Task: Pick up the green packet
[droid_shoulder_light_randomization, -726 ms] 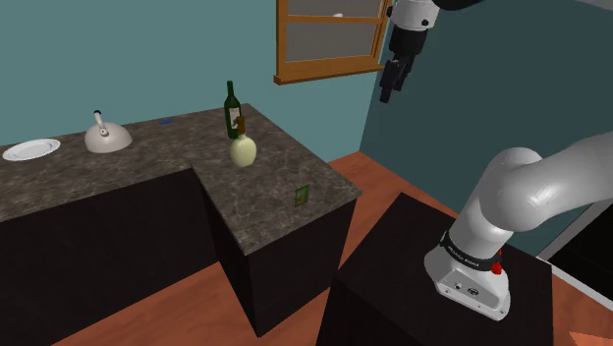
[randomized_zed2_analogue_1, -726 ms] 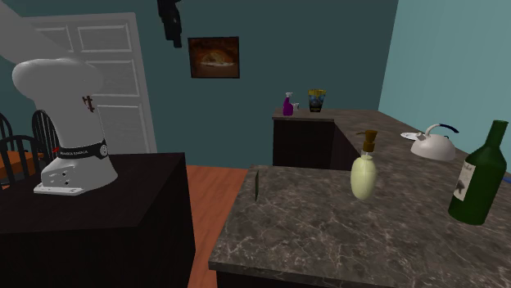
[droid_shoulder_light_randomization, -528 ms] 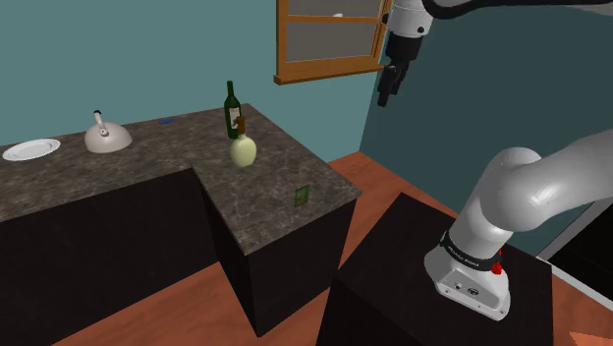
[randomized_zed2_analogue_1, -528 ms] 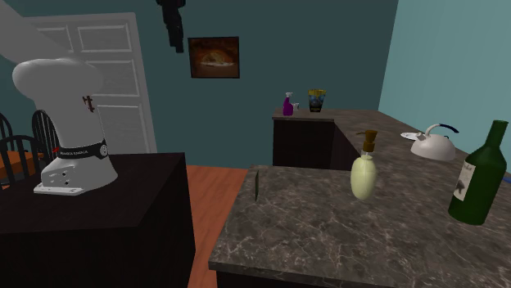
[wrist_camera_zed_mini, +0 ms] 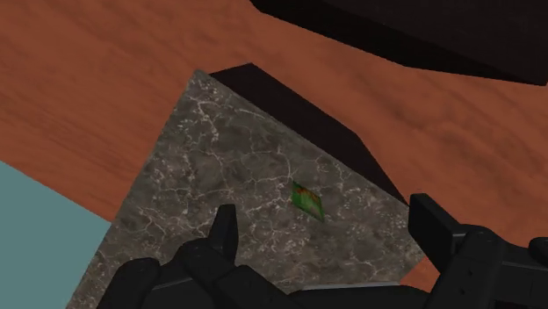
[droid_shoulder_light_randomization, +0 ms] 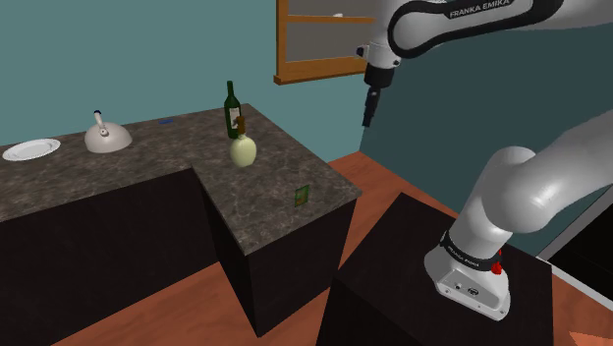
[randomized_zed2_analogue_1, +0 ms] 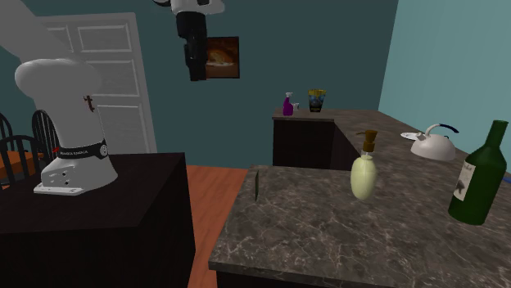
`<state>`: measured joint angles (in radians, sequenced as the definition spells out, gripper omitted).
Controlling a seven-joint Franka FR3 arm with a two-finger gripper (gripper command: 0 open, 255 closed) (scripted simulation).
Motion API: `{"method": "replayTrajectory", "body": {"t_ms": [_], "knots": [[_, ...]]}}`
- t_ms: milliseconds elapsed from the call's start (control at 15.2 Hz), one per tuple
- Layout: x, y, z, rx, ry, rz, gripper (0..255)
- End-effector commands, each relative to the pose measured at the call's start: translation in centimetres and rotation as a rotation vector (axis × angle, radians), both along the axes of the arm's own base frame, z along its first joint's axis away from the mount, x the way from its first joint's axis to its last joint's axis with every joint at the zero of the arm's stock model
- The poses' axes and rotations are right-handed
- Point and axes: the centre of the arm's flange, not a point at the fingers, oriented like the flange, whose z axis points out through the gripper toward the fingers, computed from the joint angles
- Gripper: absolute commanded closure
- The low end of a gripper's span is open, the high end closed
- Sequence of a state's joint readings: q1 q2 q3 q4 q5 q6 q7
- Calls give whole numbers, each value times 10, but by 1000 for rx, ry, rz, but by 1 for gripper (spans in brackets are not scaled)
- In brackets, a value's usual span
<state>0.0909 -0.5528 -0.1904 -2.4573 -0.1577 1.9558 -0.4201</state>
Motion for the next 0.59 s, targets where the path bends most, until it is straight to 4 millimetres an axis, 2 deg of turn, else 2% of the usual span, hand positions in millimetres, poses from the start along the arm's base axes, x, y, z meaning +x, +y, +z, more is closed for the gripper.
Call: {"method": "replayTrajectory", "body": {"t_ms": [0, 528], "knots": [[18, -6, -22, 6, 6, 79, 0], [79, -11, -111, 32, 35, 375, 0]]}}
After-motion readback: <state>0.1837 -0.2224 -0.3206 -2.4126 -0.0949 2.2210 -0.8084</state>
